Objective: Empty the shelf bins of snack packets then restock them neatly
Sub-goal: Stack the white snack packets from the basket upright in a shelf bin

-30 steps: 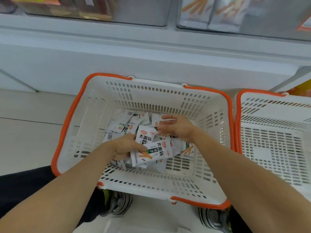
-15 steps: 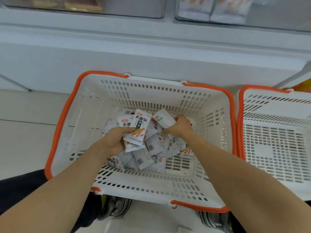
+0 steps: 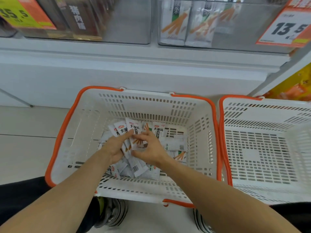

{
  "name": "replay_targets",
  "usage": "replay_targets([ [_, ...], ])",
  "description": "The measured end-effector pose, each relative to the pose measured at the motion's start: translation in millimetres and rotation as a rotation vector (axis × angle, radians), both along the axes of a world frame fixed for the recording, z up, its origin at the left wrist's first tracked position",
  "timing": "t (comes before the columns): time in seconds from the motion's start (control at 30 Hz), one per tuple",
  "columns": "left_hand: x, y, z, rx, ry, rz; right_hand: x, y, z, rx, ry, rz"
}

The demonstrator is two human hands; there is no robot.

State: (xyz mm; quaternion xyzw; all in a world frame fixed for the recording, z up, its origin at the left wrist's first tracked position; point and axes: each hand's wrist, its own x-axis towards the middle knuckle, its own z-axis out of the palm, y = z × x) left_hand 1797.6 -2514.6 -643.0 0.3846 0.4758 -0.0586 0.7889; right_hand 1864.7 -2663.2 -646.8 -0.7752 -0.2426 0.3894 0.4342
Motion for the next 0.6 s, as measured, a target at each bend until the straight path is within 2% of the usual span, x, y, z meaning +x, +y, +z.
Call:
replay_targets([
  [0.1,-3,-3,-9,0.075,0.019,0.011,-3,-3,-3,0.042,0.005,0.064],
  [0.2,-4,-1,-15,0.113,0.086,0.026,0,-2,-4,0.07,0.101,-0.165],
  [0.27,-4,2,-19,0.148,0.133,-0.002,14,-7,-11,-0.078,0.024,-0.28],
  [0.3,-5,3,-20,0.157,0.153,-0.032,25,-14,-19,-0.206,-0.048,-0.255],
  [0.4,-7,4,-22,0.137,0.197,-0.163,59,-43,-45,-0.549,-0.193,0.025],
  [0.5,-6,2,-27,0.11,0.215,-0.286,75,-62,-66,-0.726,-0.304,0.211],
  [0.6,-3,0,-34,0.107,0.247,-0.316,75,-62,-72,-0.803,-0.399,0.229],
])
